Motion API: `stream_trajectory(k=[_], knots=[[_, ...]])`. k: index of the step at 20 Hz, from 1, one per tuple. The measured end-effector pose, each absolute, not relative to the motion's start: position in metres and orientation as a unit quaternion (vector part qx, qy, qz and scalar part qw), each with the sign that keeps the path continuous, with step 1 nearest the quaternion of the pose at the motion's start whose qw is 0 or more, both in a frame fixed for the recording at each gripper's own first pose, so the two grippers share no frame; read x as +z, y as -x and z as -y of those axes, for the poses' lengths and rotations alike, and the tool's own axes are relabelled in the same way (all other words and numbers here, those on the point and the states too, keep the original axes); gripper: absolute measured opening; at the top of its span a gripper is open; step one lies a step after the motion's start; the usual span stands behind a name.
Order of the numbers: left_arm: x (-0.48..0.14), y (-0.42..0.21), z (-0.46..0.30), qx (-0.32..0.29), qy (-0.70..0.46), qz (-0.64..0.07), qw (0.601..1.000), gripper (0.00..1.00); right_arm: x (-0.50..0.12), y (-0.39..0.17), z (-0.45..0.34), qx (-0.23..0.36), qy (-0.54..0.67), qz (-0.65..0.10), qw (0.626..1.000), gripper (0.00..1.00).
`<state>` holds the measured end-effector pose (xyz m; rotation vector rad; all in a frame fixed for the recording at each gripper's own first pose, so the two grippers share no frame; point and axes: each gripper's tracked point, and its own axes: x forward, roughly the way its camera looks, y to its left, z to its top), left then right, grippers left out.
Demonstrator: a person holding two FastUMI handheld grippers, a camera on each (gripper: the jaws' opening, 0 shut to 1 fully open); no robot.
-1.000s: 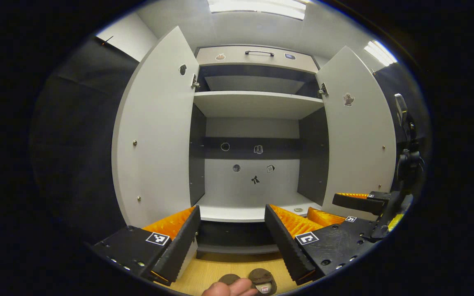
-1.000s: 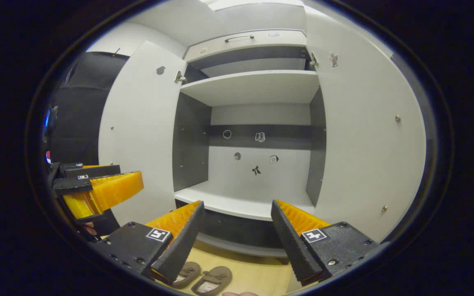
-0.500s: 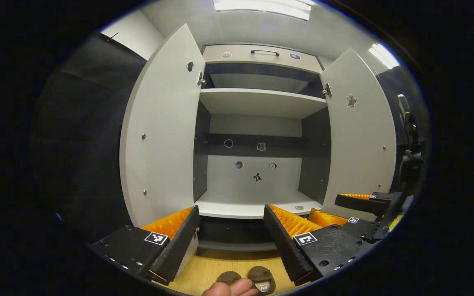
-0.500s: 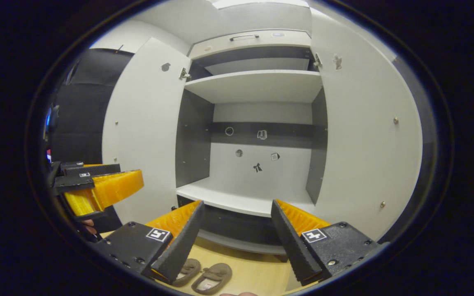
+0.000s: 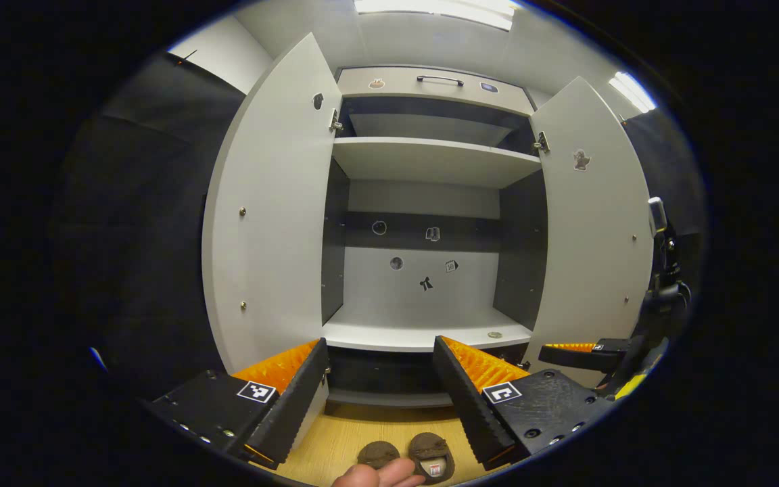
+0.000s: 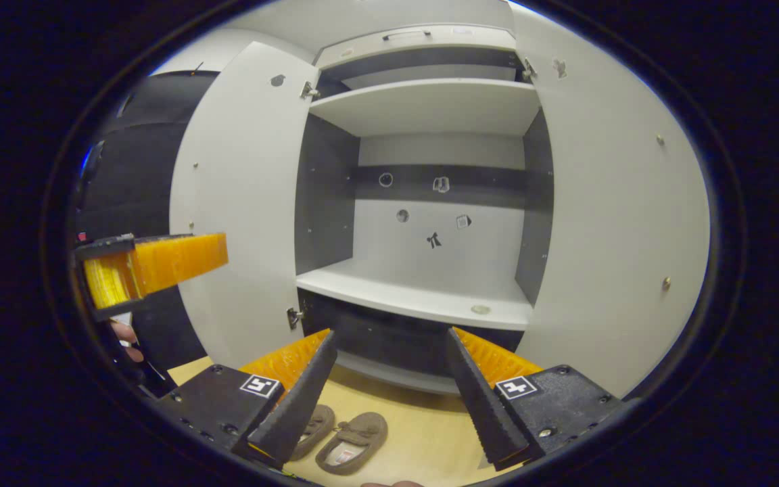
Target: Grab one shoe with the right hand and put it into the shoe cabinet, grab the other shoe with the left hand and put it into the shoe cabinet; then close the right door with the right hand and the left door with the left hand.
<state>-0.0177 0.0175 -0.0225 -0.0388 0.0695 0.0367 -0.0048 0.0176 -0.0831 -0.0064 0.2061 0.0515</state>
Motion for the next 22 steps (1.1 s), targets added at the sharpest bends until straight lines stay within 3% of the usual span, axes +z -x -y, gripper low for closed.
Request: stream_trajectory(k=[4, 7, 12, 15, 18, 22], knots=[[-0.032, 0.027, -0.032, 0.038, 0.026, -0.052, 0.998, 0.95, -0.161, 0.003, -0.030, 0.053, 0.039, -0.175, 0.982, 1.00], [-0.046, 0.039, -0.044, 0.058, 0.028, -0.076, 0.995, 0.95, -0.220, 0.013, -0.055, 0.106, 0.078, -0.229, 0.965, 1.00], [-0.067, 0.070, -0.084, 0.117, 0.035, -0.112, 0.986, 0.95, -0.290, 0.037, -0.108, 0.186, -0.017, -0.332, 0.925, 1.00], [-0.076, 0.092, -0.108, 0.158, 0.045, -0.127, 0.978, 0.95, -0.335, 0.033, -0.091, 0.163, 0.005, -0.378, 0.911, 1.00], [-0.083, 0.106, -0.123, 0.188, 0.061, -0.137, 0.971, 0.95, -0.348, 0.031, -0.104, 0.186, 0.023, -0.387, 0.903, 0.96], [-0.086, 0.116, -0.127, 0.190, 0.086, -0.141, 0.968, 0.95, -0.369, 0.016, -0.105, 0.177, 0.053, -0.392, 0.901, 0.96]])
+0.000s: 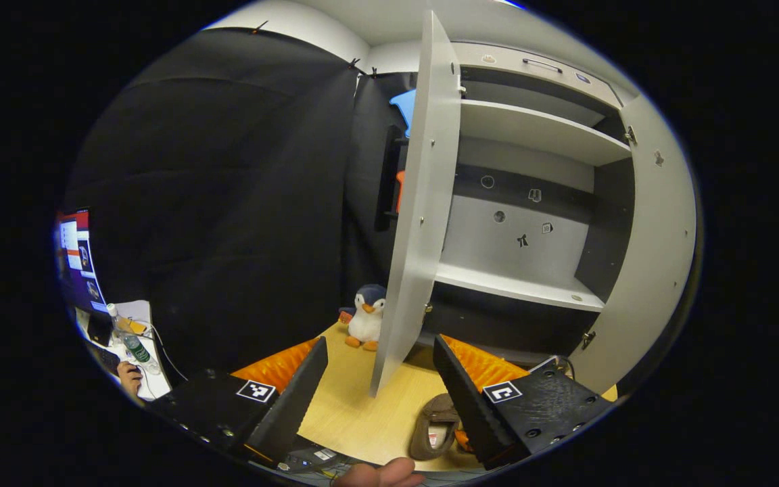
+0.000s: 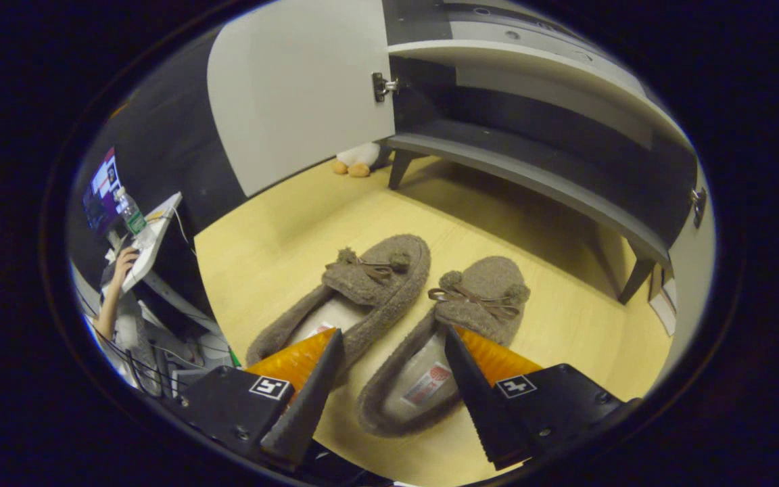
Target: Grab one shoe with the right hand and put it into the shoe cabinet, grab the other shoe with the left hand and put it into the shoe cabinet; then close the right door with the right hand and the left door with the left hand.
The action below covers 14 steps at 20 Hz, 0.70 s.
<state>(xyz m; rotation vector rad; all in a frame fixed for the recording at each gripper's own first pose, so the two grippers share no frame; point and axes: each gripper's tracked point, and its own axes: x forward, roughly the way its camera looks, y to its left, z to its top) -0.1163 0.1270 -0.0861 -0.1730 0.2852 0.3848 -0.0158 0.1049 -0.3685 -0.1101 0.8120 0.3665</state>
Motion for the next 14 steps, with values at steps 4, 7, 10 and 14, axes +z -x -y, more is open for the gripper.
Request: stream_trajectory(k=[4, 7, 10, 14], knots=[[-0.084, 0.115, -0.125, 0.180, 0.072, -0.138, 0.971, 0.95, -0.363, 0.017, -0.100, 0.156, 0.061, -0.393, 0.904, 0.94], [-0.084, 0.114, -0.125, 0.176, 0.076, -0.137, 0.972, 0.95, -0.361, 0.022, -0.085, 0.137, 0.060, -0.394, 0.907, 0.92], [-0.088, 0.114, -0.124, 0.174, 0.083, -0.144, 0.971, 0.95, -0.371, 0.009, -0.085, 0.122, 0.067, -0.396, 0.908, 0.89], [-0.095, 0.113, -0.122, 0.164, 0.082, -0.156, 0.970, 0.95, -0.392, -0.011, -0.093, 0.102, 0.075, -0.410, 0.903, 0.89]])
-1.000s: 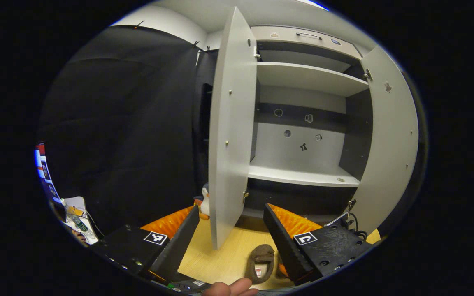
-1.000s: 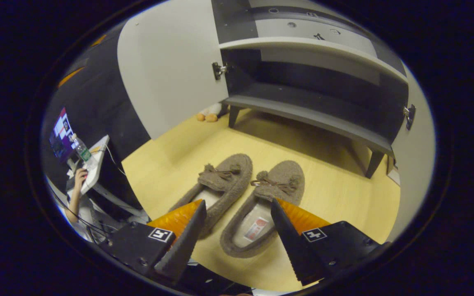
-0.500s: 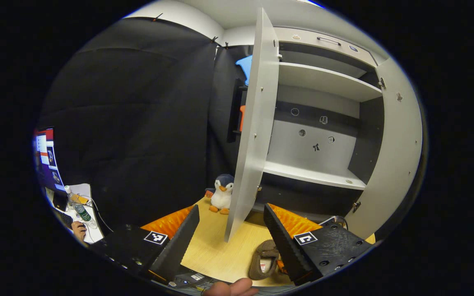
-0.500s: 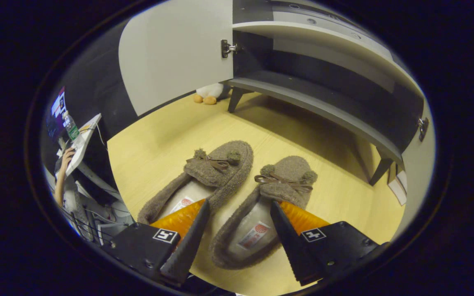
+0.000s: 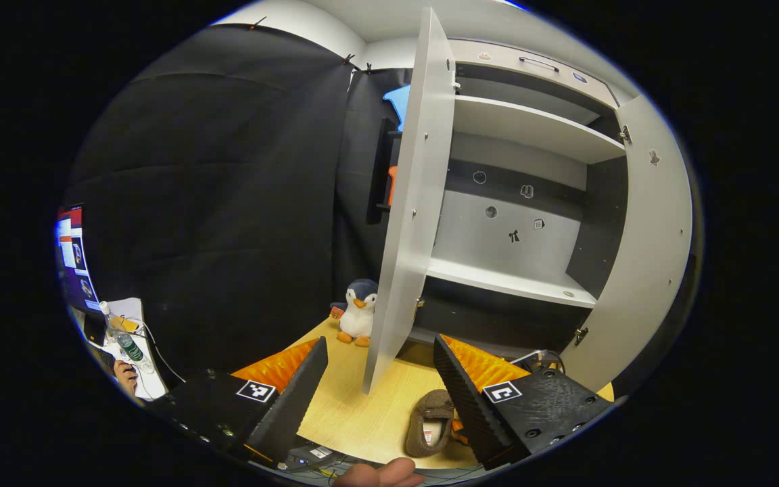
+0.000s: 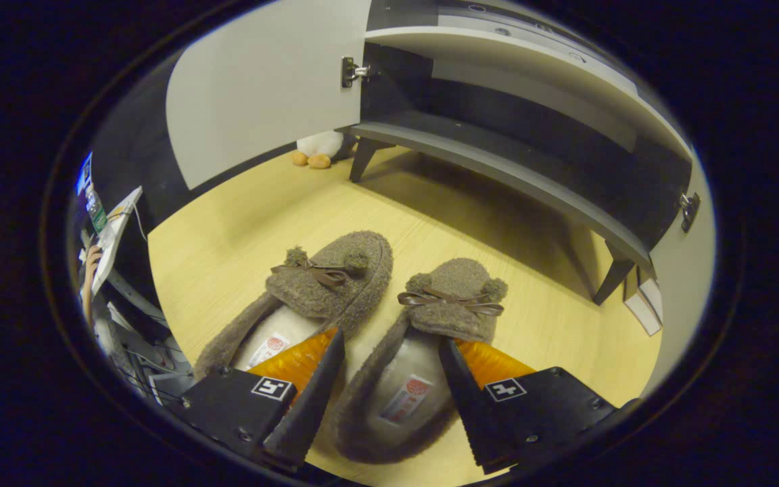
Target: Grab one shoe with the right hand and put it into the shoe cabinet, grab the other shoe with the left hand and put it into the shoe cabinet; then close the right door with the right hand and the left door with the left hand.
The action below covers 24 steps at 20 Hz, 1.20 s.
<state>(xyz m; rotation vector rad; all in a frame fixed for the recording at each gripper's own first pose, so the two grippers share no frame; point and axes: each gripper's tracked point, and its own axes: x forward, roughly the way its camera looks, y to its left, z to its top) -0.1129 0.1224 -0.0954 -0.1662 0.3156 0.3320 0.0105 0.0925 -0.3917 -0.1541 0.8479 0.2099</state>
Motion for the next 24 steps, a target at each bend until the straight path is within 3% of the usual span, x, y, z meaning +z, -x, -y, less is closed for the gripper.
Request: stream_trajectory(k=[2, 4, 5, 6, 7, 13, 16, 24], knots=[[-0.099, 0.114, -0.121, 0.161, 0.080, -0.163, 0.970, 0.95, -0.400, -0.020, -0.088, 0.087, 0.071, -0.409, 0.906, 0.78], [-0.100, 0.111, -0.121, 0.161, 0.079, -0.164, 0.970, 0.95, -0.401, -0.021, -0.080, 0.076, 0.069, -0.410, 0.906, 0.53], [-0.102, 0.112, -0.123, 0.163, 0.081, -0.165, 0.969, 0.95, -0.400, -0.021, -0.079, 0.073, 0.072, -0.404, 0.909, 0.34], [-0.104, 0.111, -0.124, 0.163, 0.087, -0.168, 0.968, 0.95, -0.395, -0.022, -0.073, 0.064, 0.082, -0.394, 0.913, 0.26], [-0.107, 0.111, -0.123, 0.162, 0.093, -0.171, 0.967, 0.95, -0.392, -0.019, -0.072, 0.066, 0.088, -0.391, 0.914, 0.05], [-0.108, 0.098, -0.114, 0.142, 0.098, -0.167, 0.971, 0.96, -0.350, -0.004, -0.067, 0.106, 0.069, -0.362, 0.924, 0.04], [-0.110, 0.088, -0.105, 0.123, 0.099, -0.164, 0.974, 0.95, -0.311, 0.005, -0.050, 0.099, 0.065, -0.330, 0.937, 0.03], [-0.110, 0.055, -0.060, 0.036, 0.079, -0.140, 0.986, 0.95, -0.103, -0.007, -0.010, 0.034, 0.031, -0.199, 0.979, 0.03]])
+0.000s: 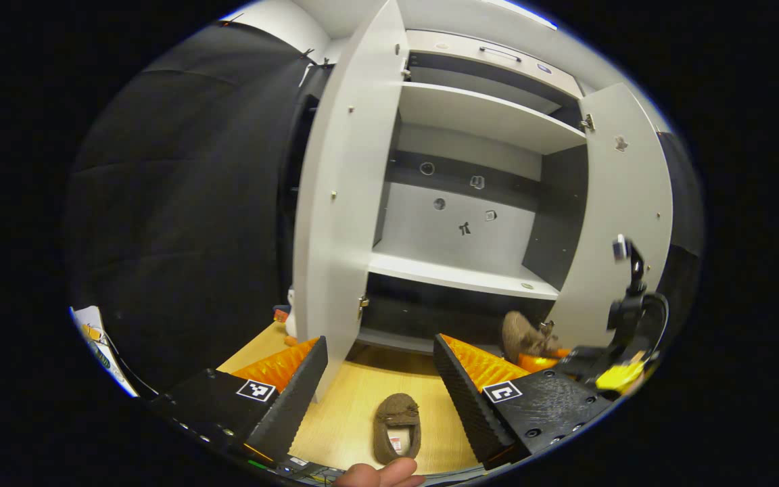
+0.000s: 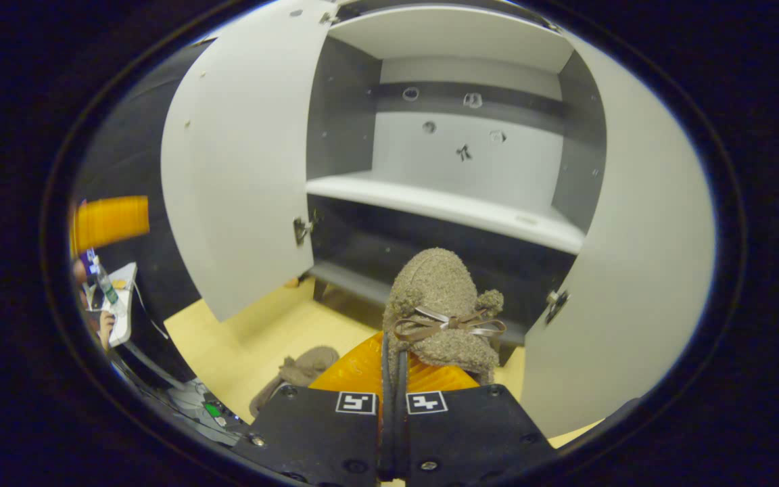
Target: Grab one shoe with the right hand and put it into the shoe cabinet, grab the other shoe with the left hand and put it into the shoe cabinet; then close the right door with the right hand and the left door with the left hand.
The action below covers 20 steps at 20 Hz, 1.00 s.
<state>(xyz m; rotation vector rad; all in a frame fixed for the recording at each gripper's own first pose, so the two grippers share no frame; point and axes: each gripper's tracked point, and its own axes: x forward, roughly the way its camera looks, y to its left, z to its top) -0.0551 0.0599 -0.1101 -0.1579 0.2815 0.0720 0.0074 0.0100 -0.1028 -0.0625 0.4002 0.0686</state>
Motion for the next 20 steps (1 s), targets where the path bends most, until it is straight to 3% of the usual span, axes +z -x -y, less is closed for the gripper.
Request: stream_trajectory(k=[3, 10, 15, 20], knots=[[-0.112, 0.046, -0.047, 0.014, 0.076, -0.136, 0.988, 0.95, -0.033, -0.040, 0.005, 0.006, 0.023, -0.174, 0.984, 0.03], [-0.106, 0.047, -0.050, 0.003, 0.055, -0.113, 0.992, 0.95, 0.019, -0.156, 0.027, -0.032, 0.060, -0.156, 0.985, 0.03], [-0.122, 0.064, -0.075, 0.036, 0.075, -0.127, 0.988, 0.95, 0.008, -0.235, 0.069, -0.071, 0.058, -0.204, 0.975, 0.03], [-0.140, 0.078, -0.097, 0.072, 0.089, -0.147, 0.982, 0.95, -0.025, -0.255, 0.096, -0.098, 0.070, -0.246, 0.962, 0.04]])
